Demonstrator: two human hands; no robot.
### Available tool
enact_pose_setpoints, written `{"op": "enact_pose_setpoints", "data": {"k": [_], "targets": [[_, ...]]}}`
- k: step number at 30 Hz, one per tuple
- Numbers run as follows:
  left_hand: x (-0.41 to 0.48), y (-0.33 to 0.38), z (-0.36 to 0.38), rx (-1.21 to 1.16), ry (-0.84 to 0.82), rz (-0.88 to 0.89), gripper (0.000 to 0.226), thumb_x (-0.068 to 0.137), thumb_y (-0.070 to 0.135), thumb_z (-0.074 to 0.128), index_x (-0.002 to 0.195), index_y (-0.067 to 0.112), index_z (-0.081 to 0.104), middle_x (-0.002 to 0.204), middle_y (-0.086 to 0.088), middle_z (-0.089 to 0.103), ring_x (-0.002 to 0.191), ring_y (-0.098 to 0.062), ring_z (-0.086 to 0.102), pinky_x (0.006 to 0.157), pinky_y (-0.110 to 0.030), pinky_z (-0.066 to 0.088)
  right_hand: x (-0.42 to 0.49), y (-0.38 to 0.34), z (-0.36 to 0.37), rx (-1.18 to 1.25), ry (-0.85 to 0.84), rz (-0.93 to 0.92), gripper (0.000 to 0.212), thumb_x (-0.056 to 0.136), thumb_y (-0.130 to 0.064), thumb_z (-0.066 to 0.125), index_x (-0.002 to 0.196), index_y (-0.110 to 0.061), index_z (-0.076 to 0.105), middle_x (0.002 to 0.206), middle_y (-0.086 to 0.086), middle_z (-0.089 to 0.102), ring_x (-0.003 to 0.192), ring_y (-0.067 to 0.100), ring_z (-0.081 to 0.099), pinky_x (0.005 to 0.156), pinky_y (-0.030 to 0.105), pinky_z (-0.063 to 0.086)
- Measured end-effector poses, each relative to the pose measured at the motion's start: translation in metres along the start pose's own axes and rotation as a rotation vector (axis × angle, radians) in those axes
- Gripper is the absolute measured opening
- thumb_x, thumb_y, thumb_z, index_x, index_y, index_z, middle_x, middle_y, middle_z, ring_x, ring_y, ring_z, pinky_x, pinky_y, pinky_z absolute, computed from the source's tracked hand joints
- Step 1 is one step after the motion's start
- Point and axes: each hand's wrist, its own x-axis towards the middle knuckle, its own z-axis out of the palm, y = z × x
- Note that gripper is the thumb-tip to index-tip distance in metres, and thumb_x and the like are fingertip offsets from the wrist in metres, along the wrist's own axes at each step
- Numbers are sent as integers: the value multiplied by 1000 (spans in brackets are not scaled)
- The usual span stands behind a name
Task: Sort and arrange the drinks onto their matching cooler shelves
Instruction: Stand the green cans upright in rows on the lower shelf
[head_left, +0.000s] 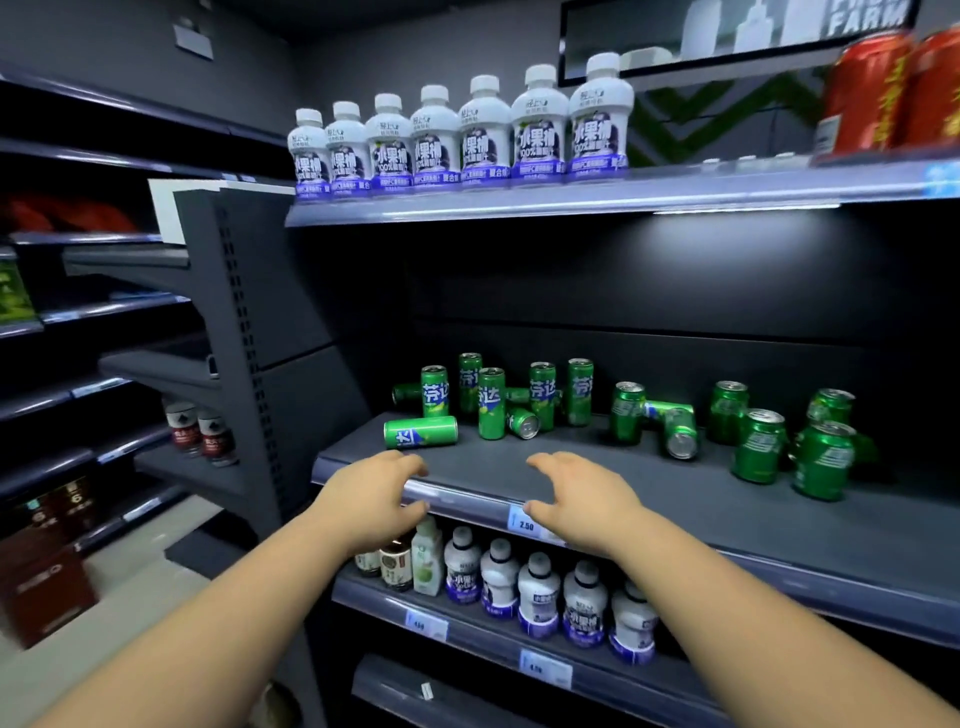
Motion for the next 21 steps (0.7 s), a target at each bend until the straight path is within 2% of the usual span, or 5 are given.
{"op": "enact_pose_setpoints", "data": {"k": [5, 9, 15, 21], "targets": [[46, -14, 20, -9, -17, -12, 47, 87, 49, 56, 131, 33, 52, 134, 11, 55, 119, -13, 56, 94, -33, 48, 56, 15, 15, -5, -31, -16, 65, 97, -53, 53, 154, -31, 31, 156, -3, 40, 135, 22, 48, 99, 41, 49], [82, -33, 33, -21, -23, -55, 48, 89, 49, 56, 134, 34, 51, 137, 12, 53, 116, -12, 57, 90, -30, 48, 113, 22, 27, 12, -55, -48, 64, 95, -54, 55, 151, -29, 37, 152, -1, 45, 132, 24, 51, 99, 44, 50], [121, -74, 61, -49, -11, -131, 50, 87, 52, 55, 134, 37, 50, 132, 15, 54, 114, -10, 57, 85, -26, 45, 191, 15, 49, 86, -87, -100, 67, 93, -56, 56, 152, -32, 35, 154, -2, 43, 138, 23, 46, 105, 42, 46], [171, -121, 80, -48, -17, -129, 47, 85, 50, 58, 129, 34, 53, 121, 11, 58, 111, -14, 59, 88, -32, 49, 245, -1, 80, 192, -111, -84, 69, 89, -56, 62, 149, -33, 37, 149, -1, 48, 134, 23, 49, 106, 40, 45]]}}
